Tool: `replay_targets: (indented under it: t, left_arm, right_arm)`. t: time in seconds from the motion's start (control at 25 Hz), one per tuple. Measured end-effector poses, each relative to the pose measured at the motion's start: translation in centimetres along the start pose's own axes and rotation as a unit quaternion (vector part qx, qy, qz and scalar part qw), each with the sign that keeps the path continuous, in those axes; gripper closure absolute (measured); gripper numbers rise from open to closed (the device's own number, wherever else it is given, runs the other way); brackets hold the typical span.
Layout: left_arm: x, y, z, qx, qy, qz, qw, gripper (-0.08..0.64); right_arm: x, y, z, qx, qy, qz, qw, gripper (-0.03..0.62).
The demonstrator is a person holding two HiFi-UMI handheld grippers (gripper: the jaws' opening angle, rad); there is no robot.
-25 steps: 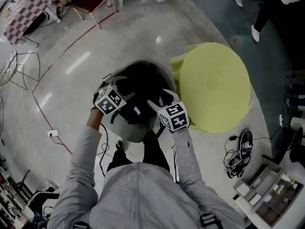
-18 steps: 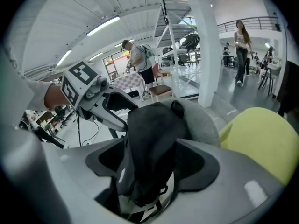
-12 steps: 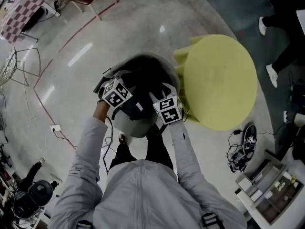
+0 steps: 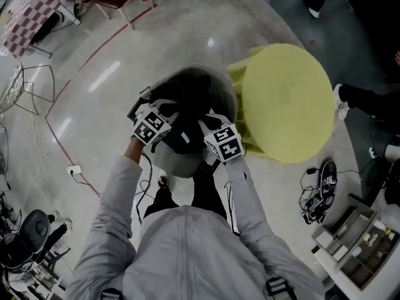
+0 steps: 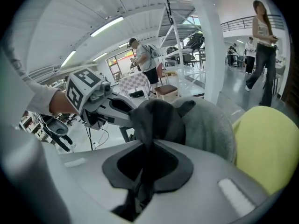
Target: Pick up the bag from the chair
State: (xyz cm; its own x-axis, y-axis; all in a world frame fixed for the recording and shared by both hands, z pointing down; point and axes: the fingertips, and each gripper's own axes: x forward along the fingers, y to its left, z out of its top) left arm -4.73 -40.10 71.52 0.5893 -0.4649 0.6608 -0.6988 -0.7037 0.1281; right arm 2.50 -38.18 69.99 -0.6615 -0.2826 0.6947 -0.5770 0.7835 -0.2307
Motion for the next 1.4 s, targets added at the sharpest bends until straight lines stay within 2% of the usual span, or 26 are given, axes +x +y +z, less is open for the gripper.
replay_targets:
  t: [0.08, 0.2, 0.32, 0.48, 0.64, 0.8, 0.96, 1.16, 1.4]
  left_arm:
    - [-1.5, -1.0, 0.8, -0.005, -0.029, -0.005, 0.9995, 0.517]
    - [-3.9, -1.6, 1.8, 0.000, -0.055, 0.004, 0.9985, 0.520]
    - [-6.8, -2.3, 2.3, -0.011, -0.081, 0.004, 0.9966, 0.522]
    - [-10.1, -3.3, 3.9, -0.004, -0.116, 0.014, 0.9932, 0.522]
    - [-13.0, -4.7, 7.9, 0.020, -0.160, 0.028, 0.9865, 0.523]
    - [-16.6, -6.1, 12.2, 0.054, -0.202, 0.038, 0.9770, 0.525]
    - [-19.5, -7.6, 16.3, 0.093, -0.227, 0.038, 0.9687, 0.525]
    - [-23.4, -9.5, 17.7, 0.121, -0.242, 0.034, 0.9620, 0.525]
    - [-27.0, -11.5, 17.0, 0.140, -0.262, 0.019, 0.9548, 0.525]
  right_arm:
    - [-1.3, 1.2, 0.4, -0.006, -0.009, 0.003, 1.000, 0.551]
    - [-2.9, 3.0, 1.7, -0.017, -0.029, -0.003, 0.999, 0.552]
    - [-4.4, 5.4, 3.0, -0.034, -0.047, -0.007, 0.998, 0.552]
    - [-6.8, 7.2, 5.2, -0.066, -0.073, -0.037, 0.994, 0.552]
    - [-11.1, 7.7, 8.5, -0.075, -0.127, -0.077, 0.986, 0.552]
    - [-15.6, 9.1, 11.7, -0.095, -0.176, -0.122, 0.972, 0.552]
    - [-19.9, 10.3, 14.3, -0.113, -0.217, -0.147, 0.958, 0.552]
    - [-23.0, 13.3, 15.9, -0.132, -0.243, -0.161, 0.947, 0.552]
    - [-24.8, 16.9, 16.1, -0.144, -0.257, -0.165, 0.941, 0.552]
